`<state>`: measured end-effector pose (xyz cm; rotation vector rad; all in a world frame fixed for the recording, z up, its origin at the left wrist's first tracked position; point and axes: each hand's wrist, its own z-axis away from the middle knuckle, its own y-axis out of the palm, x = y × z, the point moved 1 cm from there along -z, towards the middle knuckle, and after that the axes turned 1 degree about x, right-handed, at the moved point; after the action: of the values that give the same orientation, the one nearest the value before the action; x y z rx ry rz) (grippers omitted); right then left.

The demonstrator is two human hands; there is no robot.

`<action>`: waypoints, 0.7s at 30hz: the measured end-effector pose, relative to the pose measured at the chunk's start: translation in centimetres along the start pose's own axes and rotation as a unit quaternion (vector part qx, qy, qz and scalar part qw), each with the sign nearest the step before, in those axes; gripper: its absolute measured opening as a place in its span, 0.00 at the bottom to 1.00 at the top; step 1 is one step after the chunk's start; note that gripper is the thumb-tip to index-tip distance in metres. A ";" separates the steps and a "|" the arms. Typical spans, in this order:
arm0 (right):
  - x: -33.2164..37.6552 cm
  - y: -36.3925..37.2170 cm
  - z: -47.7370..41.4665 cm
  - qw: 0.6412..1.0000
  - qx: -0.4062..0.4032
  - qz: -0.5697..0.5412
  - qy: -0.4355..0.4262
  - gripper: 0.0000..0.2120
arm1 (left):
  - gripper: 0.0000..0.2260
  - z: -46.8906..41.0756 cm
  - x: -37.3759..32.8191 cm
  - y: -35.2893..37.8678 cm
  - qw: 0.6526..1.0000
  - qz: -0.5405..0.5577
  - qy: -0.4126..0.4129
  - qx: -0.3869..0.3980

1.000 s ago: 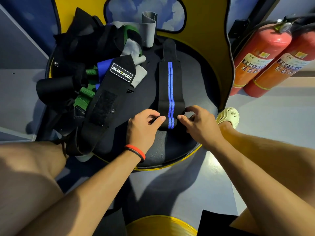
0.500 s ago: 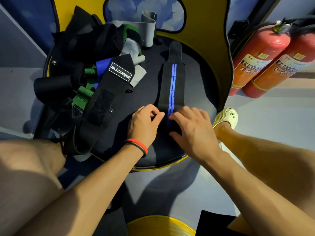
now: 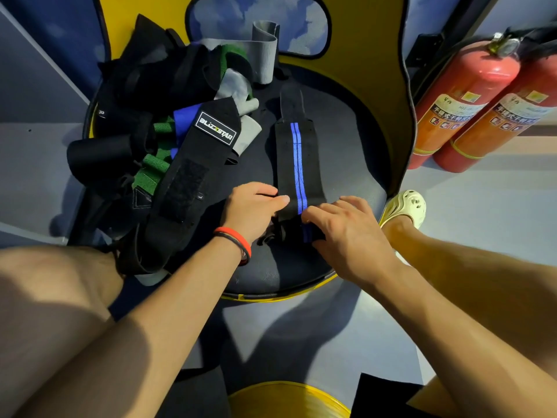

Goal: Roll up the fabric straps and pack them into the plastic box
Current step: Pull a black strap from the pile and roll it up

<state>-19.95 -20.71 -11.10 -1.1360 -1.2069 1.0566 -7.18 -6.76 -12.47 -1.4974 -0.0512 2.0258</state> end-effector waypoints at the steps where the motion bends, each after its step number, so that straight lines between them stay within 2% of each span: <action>1: 0.0 0.0 0.0 1.000 0.004 -0.002 0.003 0.17 | 0.11 -0.2 -0.1 0.0 1.000 0.018 -0.004 0.001; 6: -0.3 -0.4 -0.5 0.999 0.031 -0.030 0.011 0.18 | 0.10 -1.0 -0.2 0.2 0.999 -0.005 0.038 0.014; 11: -0.7 -0.4 -1.2 0.995 0.058 -0.081 0.016 0.19 | 0.10 -0.9 0.0 1.0 0.995 -0.071 0.064 -0.031; 14: -0.9 0.0 -1.4 0.993 0.044 -0.101 0.037 0.18 | 0.10 -0.8 0.1 1.3 0.987 -0.113 0.108 -0.048; 21: -1.2 -0.1 -2.2 0.981 0.009 -0.171 0.096 0.12 | 0.06 -1.4 -0.3 0.2 0.993 -0.078 0.088 -0.013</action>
<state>-17.82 -22.04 -11.17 -0.9501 -1.1833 0.6812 -5.98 -7.55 -12.78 -1.6306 -0.1208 1.7700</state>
